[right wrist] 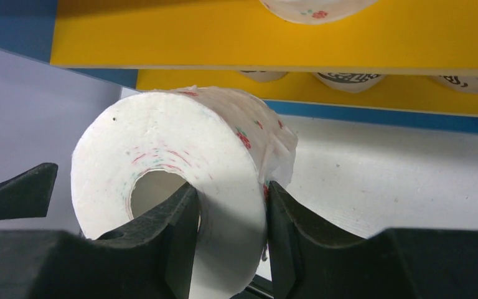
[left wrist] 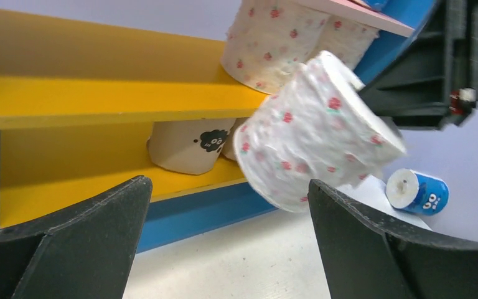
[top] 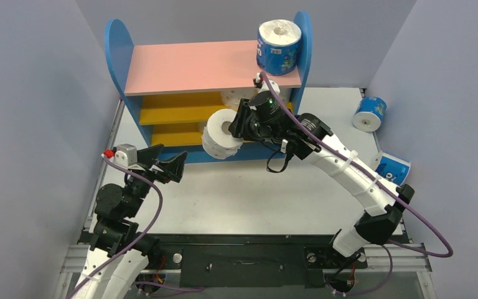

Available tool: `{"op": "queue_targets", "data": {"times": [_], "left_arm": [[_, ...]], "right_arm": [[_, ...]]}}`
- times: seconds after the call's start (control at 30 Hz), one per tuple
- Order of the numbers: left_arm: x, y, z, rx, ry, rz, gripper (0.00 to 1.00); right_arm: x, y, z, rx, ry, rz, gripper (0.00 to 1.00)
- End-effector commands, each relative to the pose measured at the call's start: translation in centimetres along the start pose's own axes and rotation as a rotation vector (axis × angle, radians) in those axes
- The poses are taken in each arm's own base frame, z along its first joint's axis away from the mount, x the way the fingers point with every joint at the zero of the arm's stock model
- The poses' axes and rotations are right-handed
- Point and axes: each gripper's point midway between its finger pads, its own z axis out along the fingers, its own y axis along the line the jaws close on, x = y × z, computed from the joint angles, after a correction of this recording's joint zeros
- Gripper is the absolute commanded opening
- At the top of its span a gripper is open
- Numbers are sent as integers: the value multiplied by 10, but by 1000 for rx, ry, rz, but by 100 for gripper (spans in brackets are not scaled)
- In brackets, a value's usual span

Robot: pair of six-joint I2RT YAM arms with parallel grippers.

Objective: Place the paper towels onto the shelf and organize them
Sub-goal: Pick up the paper towel from the center of the board.

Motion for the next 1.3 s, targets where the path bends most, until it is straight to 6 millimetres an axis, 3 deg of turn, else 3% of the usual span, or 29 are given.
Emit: {"op": "queue_targets", "data": {"times": [0.0,0.43,0.67,1.1,1.27], "left_arm": [[-21,-29,2,158,-80,77,96],[-14,-38,33,224,-58,76,96],[-3,-30,46,184,-26,78,96],[-5,-33,63,169,-33,68,96],[-5,-32,73,158,-47,62,96]], "right_arm": [[-26,19,-2,-34,-50,-10,24],[-57,45,11,-88,-88,30,23],[-64,54,12,-110,-100,41,22],[-68,57,6,-119,-112,50,22],[-70,58,13,-116,-110,51,22]]}}
